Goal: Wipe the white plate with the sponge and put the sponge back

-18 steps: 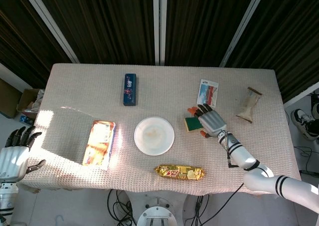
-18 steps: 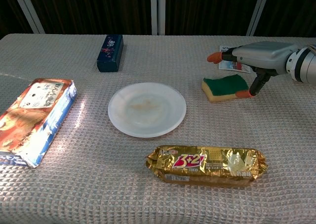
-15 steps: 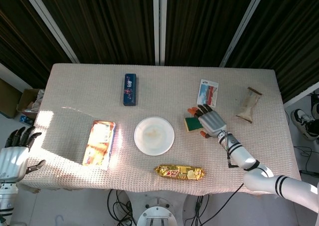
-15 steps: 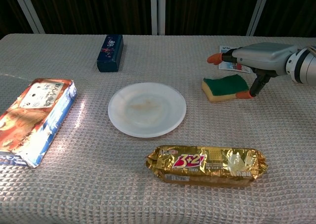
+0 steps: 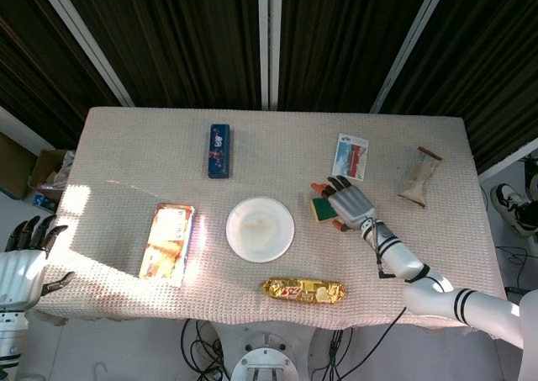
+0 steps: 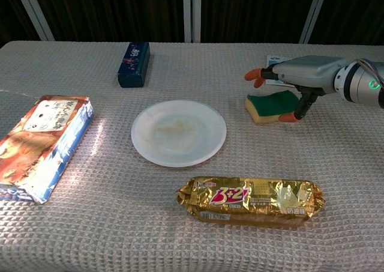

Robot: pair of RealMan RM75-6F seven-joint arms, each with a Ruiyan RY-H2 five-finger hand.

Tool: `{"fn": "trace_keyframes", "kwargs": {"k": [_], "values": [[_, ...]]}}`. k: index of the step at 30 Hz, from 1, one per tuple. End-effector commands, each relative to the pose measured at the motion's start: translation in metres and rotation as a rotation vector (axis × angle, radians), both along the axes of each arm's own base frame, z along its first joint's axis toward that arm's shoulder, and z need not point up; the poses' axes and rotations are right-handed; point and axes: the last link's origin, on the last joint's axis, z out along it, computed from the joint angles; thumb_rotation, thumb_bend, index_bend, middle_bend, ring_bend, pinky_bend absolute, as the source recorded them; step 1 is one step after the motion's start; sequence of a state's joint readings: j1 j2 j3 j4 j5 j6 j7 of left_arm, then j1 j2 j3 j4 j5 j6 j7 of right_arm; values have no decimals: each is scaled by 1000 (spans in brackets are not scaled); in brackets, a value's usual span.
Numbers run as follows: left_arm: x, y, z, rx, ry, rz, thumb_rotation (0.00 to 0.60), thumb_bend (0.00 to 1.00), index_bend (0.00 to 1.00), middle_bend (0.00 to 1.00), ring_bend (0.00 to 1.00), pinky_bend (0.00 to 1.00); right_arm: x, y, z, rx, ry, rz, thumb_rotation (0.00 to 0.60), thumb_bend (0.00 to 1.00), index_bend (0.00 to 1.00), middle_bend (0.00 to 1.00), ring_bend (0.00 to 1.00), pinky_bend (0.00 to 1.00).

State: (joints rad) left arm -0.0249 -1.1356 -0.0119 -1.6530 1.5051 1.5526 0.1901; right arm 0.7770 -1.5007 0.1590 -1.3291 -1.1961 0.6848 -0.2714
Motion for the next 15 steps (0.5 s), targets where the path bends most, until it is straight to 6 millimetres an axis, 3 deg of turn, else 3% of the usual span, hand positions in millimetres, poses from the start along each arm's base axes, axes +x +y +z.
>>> {"fn": "trace_keyframes", "kwargs": {"k": [1,15], "values": [[-1,-1,1,3,1,6,600,0,226,119,85,116,0,-1,-5,9,4,-1,600,213,115,172,0,0],[0,-3,5,6,8,13,600,0,226,119,85,116,-1,-5,-3,-19,30,30,600,260,348,311,39,17]]}}
